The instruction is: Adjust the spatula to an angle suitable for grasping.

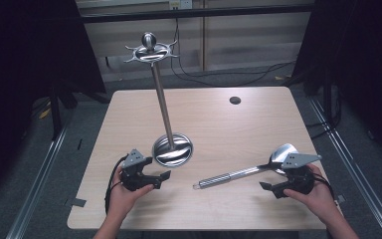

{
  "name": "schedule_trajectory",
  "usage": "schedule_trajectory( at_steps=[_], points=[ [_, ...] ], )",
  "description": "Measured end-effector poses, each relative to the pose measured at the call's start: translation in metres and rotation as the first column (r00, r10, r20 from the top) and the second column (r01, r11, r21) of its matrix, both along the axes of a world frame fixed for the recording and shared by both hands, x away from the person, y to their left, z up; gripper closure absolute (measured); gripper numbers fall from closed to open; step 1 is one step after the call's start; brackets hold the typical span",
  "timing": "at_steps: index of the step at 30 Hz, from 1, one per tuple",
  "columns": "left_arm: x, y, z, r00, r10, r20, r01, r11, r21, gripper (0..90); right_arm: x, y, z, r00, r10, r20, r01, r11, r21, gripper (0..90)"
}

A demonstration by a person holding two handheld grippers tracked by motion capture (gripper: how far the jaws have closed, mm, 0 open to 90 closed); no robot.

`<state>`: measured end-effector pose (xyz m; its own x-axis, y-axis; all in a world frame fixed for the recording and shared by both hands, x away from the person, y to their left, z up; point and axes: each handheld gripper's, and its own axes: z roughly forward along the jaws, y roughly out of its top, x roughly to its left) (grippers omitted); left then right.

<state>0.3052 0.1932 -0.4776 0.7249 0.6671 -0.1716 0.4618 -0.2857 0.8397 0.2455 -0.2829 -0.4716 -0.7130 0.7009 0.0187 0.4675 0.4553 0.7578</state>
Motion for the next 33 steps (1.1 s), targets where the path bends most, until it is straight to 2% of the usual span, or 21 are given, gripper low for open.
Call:
schedule_trajectory(
  at_steps=[2, 5, 8, 10, 12, 13, 14, 15, 16, 17, 18, 19, 20, 22, 25, 28, 33],
  points=[
    [0.000, 0.000, 0.000, 1.0000, -0.002, -0.001, 0.002, 1.0000, 0.007, 9.4, 0.001, 0.001, 0.000, 1.0000, -0.001, 0.003, 0.001, 1.0000, -0.002, 18.6],
    [-0.001, 0.000, 0.000, 1.0000, 0.001, -0.004, -0.001, 1.0000, -0.008, 9.7, 0.001, 0.002, 0.000, 0.9999, 0.006, 0.010, -0.006, 1.0000, -0.004, 20.8],
    [-0.001, 0.000, 0.000, 1.0000, -0.001, -0.002, 0.001, 1.0000, -0.007, 9.7, 0.001, 0.004, 0.003, 0.9996, 0.015, 0.026, -0.014, 0.9998, -0.013, 27.3],
    [-0.002, 0.000, 0.000, 1.0000, -0.001, 0.000, 0.001, 1.0000, 0.002, 9.8, 0.000, 0.006, 0.003, 0.9992, 0.023, 0.032, -0.023, 0.9997, -0.006, 37.0],
    [-0.002, 0.000, 0.000, 1.0000, 0.000, -0.003, 0.000, 1.0000, -0.001, 9.9, 0.000, 0.009, 0.003, 0.9990, 0.030, 0.034, -0.029, 0.9994, -0.021, 50.2],
    [-0.002, 0.000, 0.000, 1.0000, 0.006, 0.001, -0.006, 1.0000, -0.001, 9.9, 0.001, 0.010, 0.003, 0.9987, 0.039, 0.032, -0.038, 0.9987, -0.034, 58.6],
    [-0.002, 0.000, 0.000, 0.9999, 0.012, 0.002, -0.012, 0.9999, -0.001, 9.3, 0.001, 0.014, 0.003, 0.9975, 0.068, 0.020, -0.067, 0.9960, -0.058, 70.8],
    [-0.002, 0.001, 0.000, 0.9999, 0.014, 0.001, -0.014, 0.9999, -0.003, 9.3, 0.001, 0.014, 0.003, 0.9975, 0.068, 0.020, -0.067, 0.9960, -0.058, 70.8],
    [-0.003, 0.001, 0.000, 0.9998, 0.019, -0.001, -0.019, 0.9998, -0.007, 8.9, 0.002, 0.016, 0.002, 0.9965, 0.083, 0.013, -0.082, 0.9946, -0.064, 74.9],
    [-0.003, 0.001, 0.000, 0.9998, 0.020, -0.002, -0.020, 0.9998, -0.009, 8.5, 0.002, 0.021, 0.000, 0.9934, 0.115, 0.000, -0.114, 0.9908, -0.073, 78.5],
    [-0.003, 0.001, 0.000, 0.9998, 0.020, -0.004, -0.020, 0.9997, -0.011, 7.6, 0.001, 0.029, -0.002, 0.9880, 0.154, -0.007, -0.154, 0.9820, -0.109, 84.7],
    [-0.003, 0.001, -0.001, 0.9998, 0.019, -0.005, -0.019, 0.9997, -0.014, 7.6, 0.001, 0.029, -0.002, 0.9880, 0.154, -0.007, -0.154, 0.9820, -0.109, 84.7],
    [-0.003, 0.001, -0.001, 0.9998, 0.018, -0.006, -0.018, 0.9997, -0.015, 7.1, 0.001, 0.033, -0.003, 0.9854, 0.170, -0.007, -0.170, 0.9769, -0.130, 86.6],
    [-0.003, 0.002, -0.002, 0.9999, 0.010, -0.013, -0.010, 0.9999, -0.011, 6.7, 0.002, 0.040, -0.006, 0.9819, 0.189, -0.015, -0.189, 0.9735, -0.128, 89.9],
    [-0.004, 0.002, -0.002, 0.9998, 0.007, -0.017, -0.007, 0.9999, -0.010, 5.4, 0.005, 0.049, -0.011, 0.9815, 0.191, -0.015, -0.191, 0.9709, -0.145, 90.0],
    [-0.003, 0.001, -0.003, 0.9997, -0.009, -0.023, 0.009, 0.9999, -0.015, 4.5, 0.009, 0.053, -0.016, 0.9848, 0.172, -0.026, -0.174, 0.9749, -0.139, 90.0],
    [-0.004, -0.001, -0.004, 0.9984, -0.041, -0.039, 0.041, 0.9991, -0.015, 2.2, 0.015, 0.058, -0.023, 0.9861, 0.163, -0.030, -0.166, 0.9762, -0.140, 90.0]
  ],
)
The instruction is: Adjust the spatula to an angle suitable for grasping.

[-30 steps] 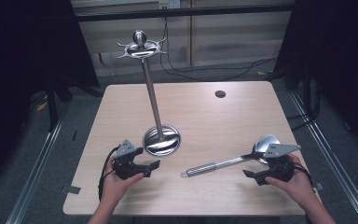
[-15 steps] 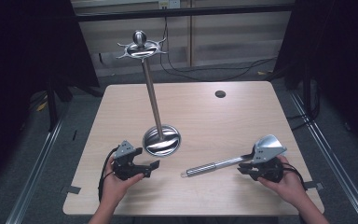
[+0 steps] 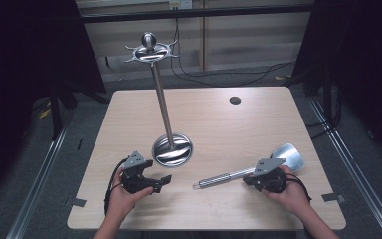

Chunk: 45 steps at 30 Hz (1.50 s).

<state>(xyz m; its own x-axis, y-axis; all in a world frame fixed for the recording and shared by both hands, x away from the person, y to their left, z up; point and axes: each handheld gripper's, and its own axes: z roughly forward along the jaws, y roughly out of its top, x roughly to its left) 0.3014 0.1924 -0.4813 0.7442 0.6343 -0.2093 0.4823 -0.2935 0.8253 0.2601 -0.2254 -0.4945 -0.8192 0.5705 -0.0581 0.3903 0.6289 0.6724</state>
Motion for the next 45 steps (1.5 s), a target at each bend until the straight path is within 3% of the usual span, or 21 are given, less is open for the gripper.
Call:
schedule_trajectory(
  at_steps=[4, 6, 14, 18, 22, 27, 32, 40, 45],
  points=[
    [-0.001, 0.000, 0.000, 0.9995, -0.029, 0.008, 0.029, 0.9995, 0.010, 1.3, 0.003, 0.001, -0.003, 0.9999, -0.009, 0.012, 0.009, 0.9999, 0.004, 90.0],
    [-0.001, 0.000, -0.001, 0.9996, -0.029, -0.004, 0.029, 0.9996, 0.000, 1.3, 0.004, 0.002, -0.004, 0.9997, -0.019, 0.018, 0.019, 0.9997, 0.014, 90.0],
    [-0.003, 0.004, 0.002, 0.9984, -0.048, -0.028, 0.050, 0.9976, 0.047, 2.5, 0.005, 0.010, -0.006, 0.9987, -0.024, 0.045, 0.024, 0.9997, 0.011, 90.0],
    [-0.002, 0.005, 0.006, 0.9974, -0.067, -0.027, 0.068, 0.9967, 0.043, 3.9, 0.006, 0.011, -0.007, 0.9983, -0.031, 0.050, 0.030, 0.9993, 0.020, 90.0],
    [-0.003, 0.004, 0.005, 0.9981, -0.058, -0.022, 0.058, 0.9973, 0.045, 3.7, 0.008, 0.012, -0.007, 0.9981, -0.044, 0.044, 0.042, 0.9987, 0.029, 90.0],
    [-0.001, 0.003, 0.006, 0.9972, -0.044, -0.060, 0.045, 0.9988, 0.015, 3.0, 0.013, 0.013, -0.007, 0.9977, -0.050, 0.044, 0.049, 0.9984, 0.029, 90.0],
    [0.001, 0.006, 0.004, 0.9965, -0.034, -0.076, 0.036, 0.9989, 0.031, 3.3, 0.019, 0.015, -0.007, 0.9964, -0.073, 0.043, 0.072, 0.9969, 0.032, 90.0],
    [-0.001, 0.004, 0.011, 0.9999, -0.015, -0.001, 0.015, 0.9996, 0.024, 3.7, 0.026, 0.017, -0.007, 0.9926, -0.116, 0.036, 0.115, 0.9931, 0.024, 90.0],
    [-0.002, 0.003, 0.013, 0.9995, -0.030, 0.003, 0.030, 0.9992, 0.026, 6.3, 0.034, 0.018, -0.007, 0.9909, -0.132, 0.028, 0.131, 0.9912, 0.021, 90.0]
  ],
)
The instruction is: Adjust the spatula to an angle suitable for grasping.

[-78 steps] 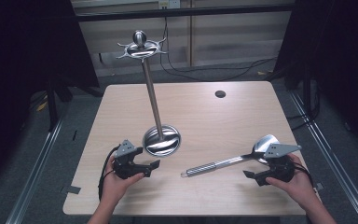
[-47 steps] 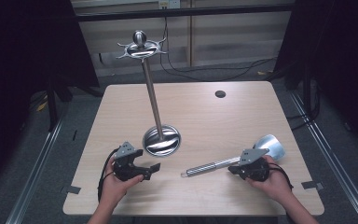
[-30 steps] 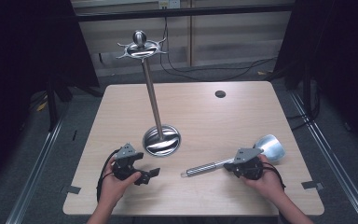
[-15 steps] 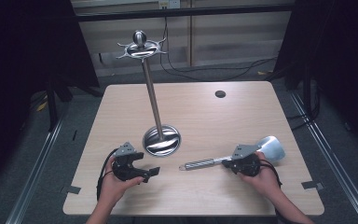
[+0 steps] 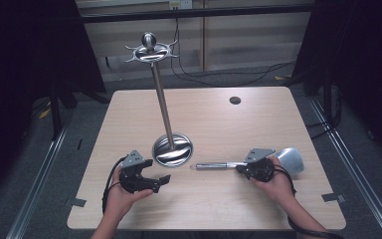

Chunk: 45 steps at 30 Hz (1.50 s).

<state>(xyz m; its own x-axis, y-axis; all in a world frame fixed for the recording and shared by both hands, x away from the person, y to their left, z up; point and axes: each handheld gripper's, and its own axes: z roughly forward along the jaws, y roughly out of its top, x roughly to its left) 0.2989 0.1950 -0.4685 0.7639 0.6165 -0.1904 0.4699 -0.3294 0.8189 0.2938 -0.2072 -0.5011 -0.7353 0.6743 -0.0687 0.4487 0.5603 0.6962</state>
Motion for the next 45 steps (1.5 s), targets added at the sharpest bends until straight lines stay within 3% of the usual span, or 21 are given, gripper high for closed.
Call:
schedule_trajectory(
  at_steps=[8, 13, 20, 25, 28, 35, 38, 45],
  points=[
    [-0.001, 0.000, -0.001, 1.0000, 0.002, -0.007, -0.002, 0.9999, 0.012, 8.5, 0.013, 0.002, 0.001, 0.9996, -0.021, -0.018, 0.021, 0.9998, -0.001, 90.0],
    [-0.001, -0.001, -0.002, 0.9997, -0.003, -0.024, 0.004, 0.9997, 0.026, 8.9, 0.021, 0.003, 0.001, 0.9997, -0.005, -0.024, 0.005, 1.0000, 0.000, 90.0],
    [-0.002, -0.002, 0.001, 0.9995, -0.024, -0.022, 0.024, 0.9997, -0.008, 11.5, 0.029, 0.003, 0.002, 0.9991, -0.019, -0.038, 0.019, 0.9998, -0.008, 89.5],
    [-0.002, 0.000, 0.001, 0.9995, -0.021, -0.024, 0.021, 0.9998, -0.002, 11.5, 0.029, 0.005, 0.005, 0.9982, -0.008, -0.059, 0.007, 0.9999, -0.010, 86.1],
    [-0.002, 0.001, 0.001, 0.9995, -0.021, -0.024, 0.021, 0.9997, 0.007, 11.5, 0.028, 0.006, 0.011, 0.9964, 0.038, -0.075, -0.041, 0.9983, -0.040, 78.9],
    [-0.003, 0.000, 0.002, 0.9995, -0.021, -0.023, 0.021, 0.9998, 0.004, 11.4, 0.031, 0.000, 0.029, 0.9942, 0.060, -0.089, -0.066, 0.9958, -0.063, 64.5],
    [-0.003, 0.001, 0.001, 0.9996, -0.019, -0.019, 0.019, 0.9998, 0.011, 11.0, 0.040, -0.010, 0.037, 0.9917, 0.052, -0.118, -0.062, 0.9942, -0.087, 58.8],
    [-0.003, 0.001, 0.002, 0.9996, -0.022, -0.016, 0.022, 0.9997, 0.005, 11.0, 0.052, -0.021, 0.033, 0.9815, 0.042, -0.187, -0.070, 0.9864, -0.149, 52.4]
  ],
)
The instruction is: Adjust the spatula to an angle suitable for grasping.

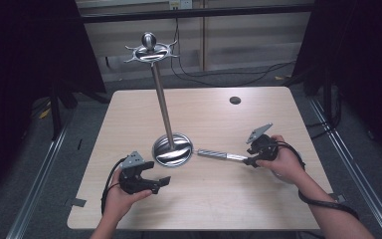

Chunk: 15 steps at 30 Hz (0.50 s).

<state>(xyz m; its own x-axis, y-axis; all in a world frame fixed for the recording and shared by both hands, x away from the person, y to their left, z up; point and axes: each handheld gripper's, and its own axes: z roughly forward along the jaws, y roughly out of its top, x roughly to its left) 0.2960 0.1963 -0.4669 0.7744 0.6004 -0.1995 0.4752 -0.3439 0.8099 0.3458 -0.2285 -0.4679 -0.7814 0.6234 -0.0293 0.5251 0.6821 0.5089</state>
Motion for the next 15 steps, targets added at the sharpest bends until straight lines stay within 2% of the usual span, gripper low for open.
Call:
schedule_trajectory(
  at_steps=[2, 5, 12, 15],
  points=[
    [0.0000, 0.0001, -0.0001, 1.0000, 0.000, -0.001, 0.000, 1.0000, 0.002, 11.0, 0.0014, -0.0017, -0.0016, 0.9999, 0.002, -0.012, -0.002, 1.0000, 0.000, 52.1],
    [0.0004, 0.0004, -0.0004, 1.0000, 0.001, 0.001, -0.001, 1.0000, 0.002, 11.0, 0.0038, -0.0056, -0.0080, 0.9991, -0.001, -0.043, 0.000, 0.9995, -0.030, 52.0],
    [0.0010, -0.0007, -0.0014, 1.0000, 0.002, 0.001, -0.002, 1.0000, 0.007, 11.0, 0.0045, -0.0064, -0.0090, 0.9994, -0.002, -0.035, 0.002, 1.0000, -0.008, 50.4],
    [0.0003, -0.0018, -0.0010, 1.0000, 0.000, 0.002, 0.000, 1.0000, 0.005, 11.0, 0.0082, 0.0007, -0.0077, 0.9991, 0.013, -0.041, -0.013, 0.9999, -0.009, 50.7]
  ],
)
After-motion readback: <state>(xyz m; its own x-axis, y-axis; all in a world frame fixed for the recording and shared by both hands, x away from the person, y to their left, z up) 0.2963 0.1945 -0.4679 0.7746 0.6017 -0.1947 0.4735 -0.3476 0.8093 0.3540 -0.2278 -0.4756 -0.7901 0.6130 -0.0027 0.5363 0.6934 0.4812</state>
